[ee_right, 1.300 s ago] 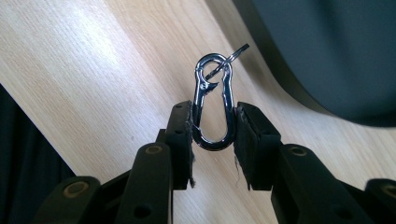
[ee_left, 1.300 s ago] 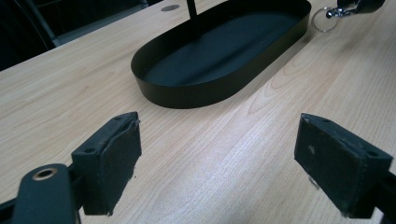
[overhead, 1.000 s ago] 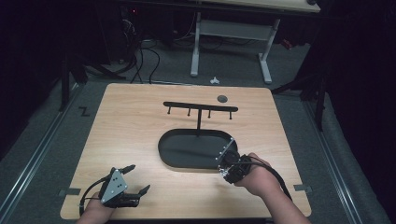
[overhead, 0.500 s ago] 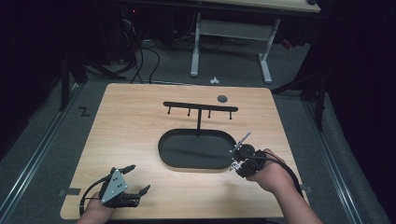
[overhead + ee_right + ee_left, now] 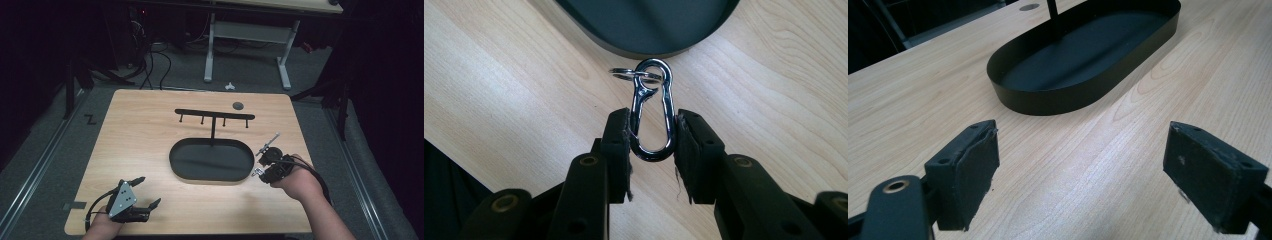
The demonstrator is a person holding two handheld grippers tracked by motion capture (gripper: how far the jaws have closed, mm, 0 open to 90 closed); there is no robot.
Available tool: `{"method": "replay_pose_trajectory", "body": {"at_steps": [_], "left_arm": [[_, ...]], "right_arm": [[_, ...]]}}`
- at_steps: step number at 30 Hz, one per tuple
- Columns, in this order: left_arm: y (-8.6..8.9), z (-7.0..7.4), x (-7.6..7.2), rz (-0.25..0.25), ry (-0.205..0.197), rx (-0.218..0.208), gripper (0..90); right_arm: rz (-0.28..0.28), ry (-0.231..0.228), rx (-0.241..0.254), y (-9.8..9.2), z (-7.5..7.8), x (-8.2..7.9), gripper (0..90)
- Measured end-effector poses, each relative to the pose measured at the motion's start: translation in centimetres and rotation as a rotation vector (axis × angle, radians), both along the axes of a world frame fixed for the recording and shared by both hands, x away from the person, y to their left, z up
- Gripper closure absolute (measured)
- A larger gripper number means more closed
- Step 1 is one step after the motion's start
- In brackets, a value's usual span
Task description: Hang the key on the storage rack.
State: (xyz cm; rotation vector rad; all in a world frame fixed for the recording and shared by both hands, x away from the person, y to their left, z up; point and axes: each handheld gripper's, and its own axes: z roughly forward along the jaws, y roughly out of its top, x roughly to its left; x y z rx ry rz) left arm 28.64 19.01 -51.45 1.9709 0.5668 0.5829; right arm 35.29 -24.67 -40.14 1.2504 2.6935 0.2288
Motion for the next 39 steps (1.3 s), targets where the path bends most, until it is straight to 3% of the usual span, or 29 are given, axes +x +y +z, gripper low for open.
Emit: {"method": "replay_pose_trajectory", "body": {"at_steps": [6,9,11,26,39], "left_arm": [[0.0,0.0,0.0,0.000,0.002,-0.002,15.2],[0.0,0.0,0.0,-0.001,0.003,-0.003,15.2],[0.0,0.0,0.0,-0.001,0.000,-0.003,15.2],[0.0,0.1,0.0,-0.003,-0.002,-0.001,15.2],[0.1,0.1,0.0,-0.002,-0.004,-0.004,15.2]], "right_arm": [[-0.021,-0.001,0.013,-0.4,1.0,0.5,67.9],[-0.063,0.011,0.016,-0.3,1.5,0.6,67.9],[-0.034,0.004,0.018,-0.4,1.8,0.9,67.9],[-0.081,-0.037,0.017,-0.4,4.1,2.4,67.9],[-0.086,-0.064,0.016,0.4,5.9,4.0,67.9]]}}
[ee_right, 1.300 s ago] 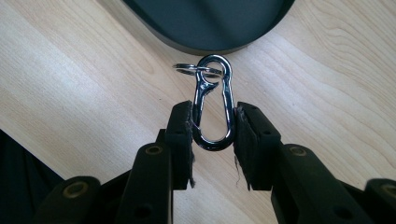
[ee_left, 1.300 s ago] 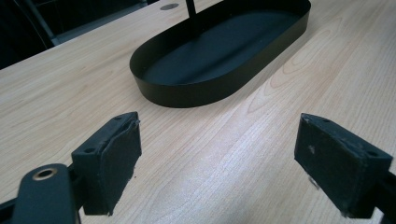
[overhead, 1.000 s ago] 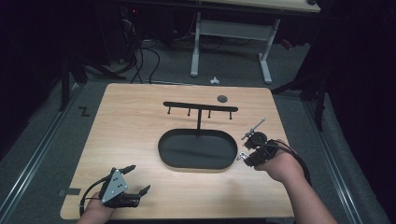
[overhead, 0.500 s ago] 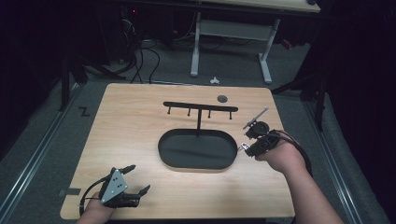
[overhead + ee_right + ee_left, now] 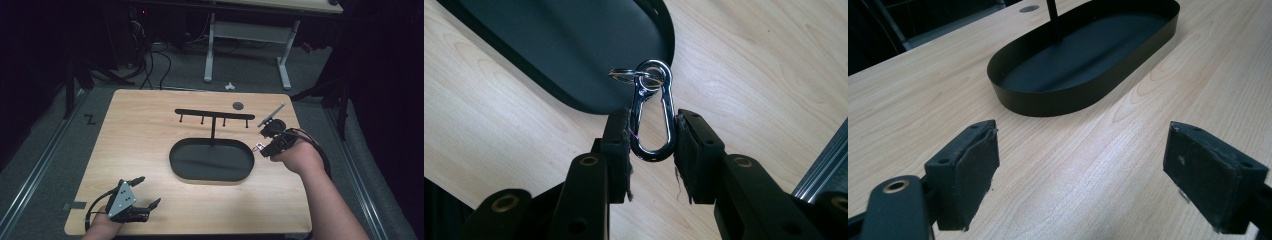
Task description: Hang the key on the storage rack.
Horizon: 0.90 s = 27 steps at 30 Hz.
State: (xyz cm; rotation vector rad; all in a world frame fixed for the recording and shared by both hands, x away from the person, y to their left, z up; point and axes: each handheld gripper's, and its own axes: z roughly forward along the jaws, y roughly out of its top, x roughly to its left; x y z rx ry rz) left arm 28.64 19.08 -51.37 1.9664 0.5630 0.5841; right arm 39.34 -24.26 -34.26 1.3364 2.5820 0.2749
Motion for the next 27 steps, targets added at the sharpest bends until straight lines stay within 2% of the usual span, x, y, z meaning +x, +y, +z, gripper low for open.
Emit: {"method": "replay_pose_trajectory", "body": {"at_steps": [15,27], "left_arm": [[0.1,0.1,0.0,0.001,0.000,-0.004,15.2],[0.2,0.1,-0.1,0.002,0.003,-0.004,15.2]], "right_arm": [[-0.009,-0.038,-0.004,1.1,2.3,1.5,67.9],[0.011,-0.063,-0.012,2.5,4.1,2.3,68.0]]}}
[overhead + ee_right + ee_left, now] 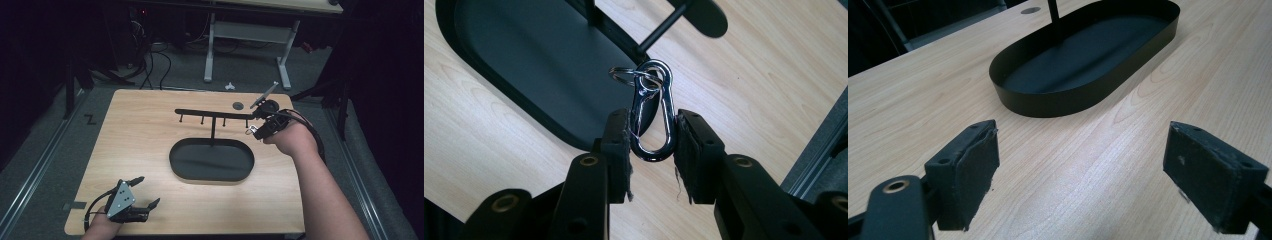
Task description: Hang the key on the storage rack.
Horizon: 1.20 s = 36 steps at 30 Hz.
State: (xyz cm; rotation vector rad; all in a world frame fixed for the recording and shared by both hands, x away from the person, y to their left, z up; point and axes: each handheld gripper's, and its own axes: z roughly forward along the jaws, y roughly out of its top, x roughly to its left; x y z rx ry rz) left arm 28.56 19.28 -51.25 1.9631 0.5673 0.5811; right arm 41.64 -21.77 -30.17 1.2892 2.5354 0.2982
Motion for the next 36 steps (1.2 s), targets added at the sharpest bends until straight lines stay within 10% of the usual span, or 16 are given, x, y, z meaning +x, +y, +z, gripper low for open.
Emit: {"method": "replay_pose_trajectory", "body": {"at_steps": [36], "left_arm": [[0.1,-0.1,0.0,-0.001,0.006,-0.003,15.2]], "right_arm": [[-0.071,-0.014,0.022,-0.2,-0.9,2.8,67.2]]}}
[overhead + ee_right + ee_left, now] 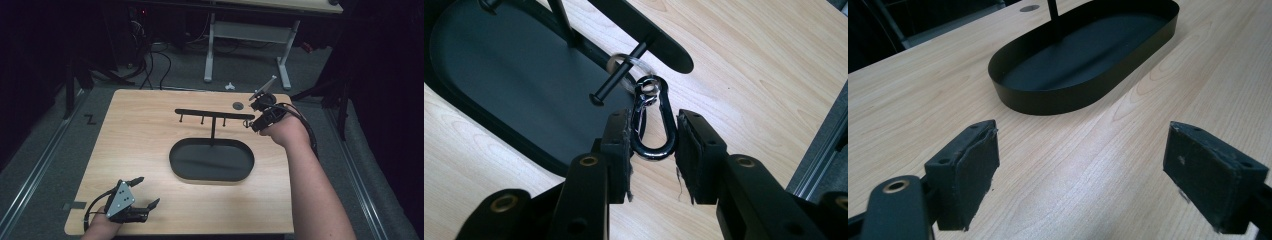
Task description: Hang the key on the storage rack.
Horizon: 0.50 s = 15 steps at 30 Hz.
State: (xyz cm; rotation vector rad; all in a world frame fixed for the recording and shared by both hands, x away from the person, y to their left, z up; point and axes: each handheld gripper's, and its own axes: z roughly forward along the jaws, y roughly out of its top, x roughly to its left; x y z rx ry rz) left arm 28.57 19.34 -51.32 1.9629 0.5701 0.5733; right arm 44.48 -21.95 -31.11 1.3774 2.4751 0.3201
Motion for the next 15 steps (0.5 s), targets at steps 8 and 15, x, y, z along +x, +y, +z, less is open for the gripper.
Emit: {"method": "replay_pose_trajectory", "body": {"at_steps": [8,15], "left_arm": [[0.00,-0.01,0.00,-0.001,0.001,0.000,15.2],[0.00,0.00,0.01,-0.001,0.001,-0.001,15.2]], "right_arm": [[0.008,0.010,-0.007,0.10,-0.36,0.03,67.2],[0.003,0.015,-0.006,0.16,-0.53,0.01,66.6]]}}
